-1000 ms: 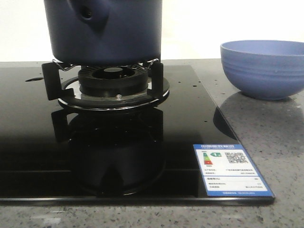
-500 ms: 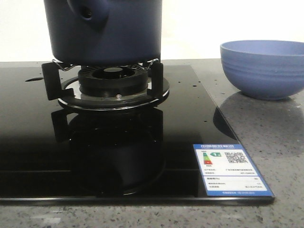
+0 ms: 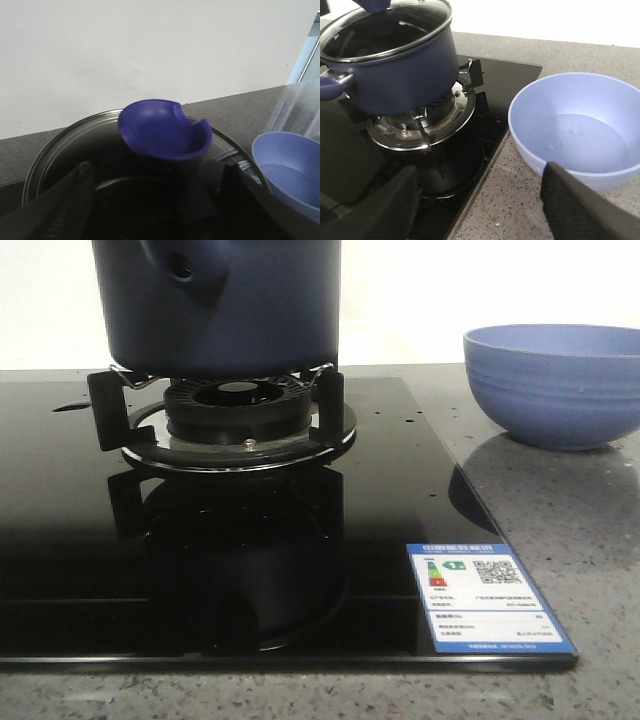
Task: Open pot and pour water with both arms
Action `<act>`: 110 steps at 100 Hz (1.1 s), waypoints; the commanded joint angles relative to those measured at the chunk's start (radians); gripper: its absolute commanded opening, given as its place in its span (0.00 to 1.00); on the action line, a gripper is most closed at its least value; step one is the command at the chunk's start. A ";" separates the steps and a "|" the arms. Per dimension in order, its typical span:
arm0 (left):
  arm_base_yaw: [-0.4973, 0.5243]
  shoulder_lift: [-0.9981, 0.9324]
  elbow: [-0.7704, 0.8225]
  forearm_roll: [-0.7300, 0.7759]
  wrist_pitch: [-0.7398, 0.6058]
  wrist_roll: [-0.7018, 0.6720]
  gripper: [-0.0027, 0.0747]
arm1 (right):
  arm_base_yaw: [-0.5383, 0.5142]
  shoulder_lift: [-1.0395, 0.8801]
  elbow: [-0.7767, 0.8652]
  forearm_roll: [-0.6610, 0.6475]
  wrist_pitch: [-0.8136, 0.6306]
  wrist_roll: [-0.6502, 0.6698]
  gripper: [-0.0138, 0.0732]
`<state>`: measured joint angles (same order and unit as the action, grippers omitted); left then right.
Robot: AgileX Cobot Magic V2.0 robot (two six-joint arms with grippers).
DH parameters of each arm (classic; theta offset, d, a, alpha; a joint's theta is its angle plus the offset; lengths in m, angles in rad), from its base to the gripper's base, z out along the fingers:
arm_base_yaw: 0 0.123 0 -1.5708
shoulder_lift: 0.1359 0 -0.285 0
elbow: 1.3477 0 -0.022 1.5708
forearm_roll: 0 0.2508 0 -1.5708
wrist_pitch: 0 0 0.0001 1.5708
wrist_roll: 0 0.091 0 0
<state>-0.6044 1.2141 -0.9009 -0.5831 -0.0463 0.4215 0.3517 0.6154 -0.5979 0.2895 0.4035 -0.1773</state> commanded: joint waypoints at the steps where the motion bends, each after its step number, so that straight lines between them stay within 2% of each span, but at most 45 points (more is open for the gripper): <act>1: -0.007 0.011 -0.057 0.005 -0.073 0.000 0.66 | -0.001 0.006 -0.035 0.000 -0.074 -0.011 0.70; 73: -0.007 0.186 -0.207 0.009 -0.090 0.000 0.66 | -0.001 0.006 -0.035 0.000 -0.071 -0.011 0.70; 110: -0.007 0.214 -0.215 0.033 -0.092 0.000 0.66 | -0.001 0.006 -0.035 0.000 -0.069 -0.011 0.70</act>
<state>-0.6044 1.4563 -1.0831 -0.5665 -0.0847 0.4221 0.3517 0.6154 -0.5979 0.2895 0.4035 -0.1773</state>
